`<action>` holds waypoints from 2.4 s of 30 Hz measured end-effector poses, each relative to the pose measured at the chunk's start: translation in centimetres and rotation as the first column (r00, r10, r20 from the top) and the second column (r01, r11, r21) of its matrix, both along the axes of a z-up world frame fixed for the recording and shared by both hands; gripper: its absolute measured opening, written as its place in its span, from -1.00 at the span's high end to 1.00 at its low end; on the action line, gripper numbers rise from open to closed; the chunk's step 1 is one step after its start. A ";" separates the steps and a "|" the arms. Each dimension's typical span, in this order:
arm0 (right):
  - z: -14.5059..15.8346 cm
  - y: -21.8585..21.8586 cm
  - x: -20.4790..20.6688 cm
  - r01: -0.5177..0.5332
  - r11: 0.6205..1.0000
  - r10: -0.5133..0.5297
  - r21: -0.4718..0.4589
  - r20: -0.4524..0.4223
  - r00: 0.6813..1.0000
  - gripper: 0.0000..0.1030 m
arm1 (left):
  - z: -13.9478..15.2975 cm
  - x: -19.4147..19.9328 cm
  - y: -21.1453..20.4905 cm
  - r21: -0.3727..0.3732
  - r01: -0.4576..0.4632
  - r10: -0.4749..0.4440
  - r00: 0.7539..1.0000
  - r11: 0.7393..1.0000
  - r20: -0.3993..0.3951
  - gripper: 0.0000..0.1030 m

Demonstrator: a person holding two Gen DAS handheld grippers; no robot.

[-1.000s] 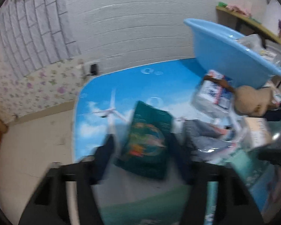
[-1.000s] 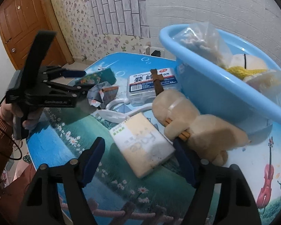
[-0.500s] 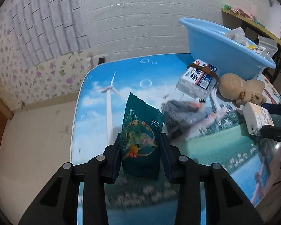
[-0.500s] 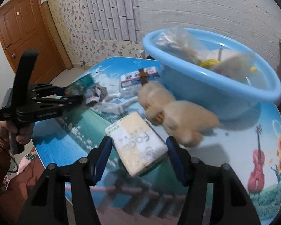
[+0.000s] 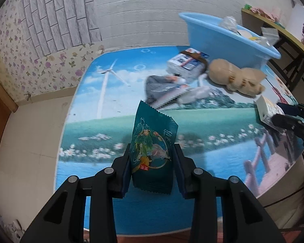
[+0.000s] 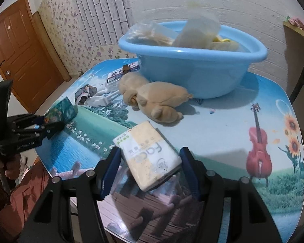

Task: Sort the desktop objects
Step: 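Lift the green packet with the left tool while the right tool lifts the tissue pack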

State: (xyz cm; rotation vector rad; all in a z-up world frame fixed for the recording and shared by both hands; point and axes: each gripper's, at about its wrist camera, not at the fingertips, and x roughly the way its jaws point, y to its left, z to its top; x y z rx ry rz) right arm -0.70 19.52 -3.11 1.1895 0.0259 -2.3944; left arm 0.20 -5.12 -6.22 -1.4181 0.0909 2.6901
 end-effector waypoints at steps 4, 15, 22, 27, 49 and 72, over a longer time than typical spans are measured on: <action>0.1 0.9 0.0 0.029 1.000 -0.029 -0.004 -0.007 1.000 -0.15 | 0.0 0.2 1.7 -0.021 0.023 -0.023 1.000 1.000 0.005 0.29; -0.6 4.4 0.1 0.125 0.992 -0.125 -0.011 0.010 0.992 -0.15 | -0.1 -0.6 3.6 -0.030 0.014 -0.014 1.000 0.999 0.003 0.17; -0.4 5.1 0.5 0.124 0.992 -0.124 -0.022 0.010 0.992 -0.15 | -0.5 -1.2 3.1 0.006 -0.019 0.019 1.000 1.000 0.001 -0.41; -0.3 5.1 0.6 0.119 0.993 -0.119 -0.019 0.011 0.993 -0.18 | -0.9 -1.7 2.8 0.020 -0.040 0.040 0.999 0.999 -0.016 -0.59; 1.6 4.9 1.7 0.070 0.997 -0.073 -0.038 -0.079 0.994 -0.13 | 2.5 -0.3 2.0 0.113 -0.066 0.074 0.995 0.991 -0.068 0.59; 2.1 4.6 2.0 0.043 0.998 -0.046 -0.035 -0.085 0.995 -0.13 | -0.5 -1.5 2.5 0.033 -0.069 0.070 0.997 0.997 -0.019 -0.42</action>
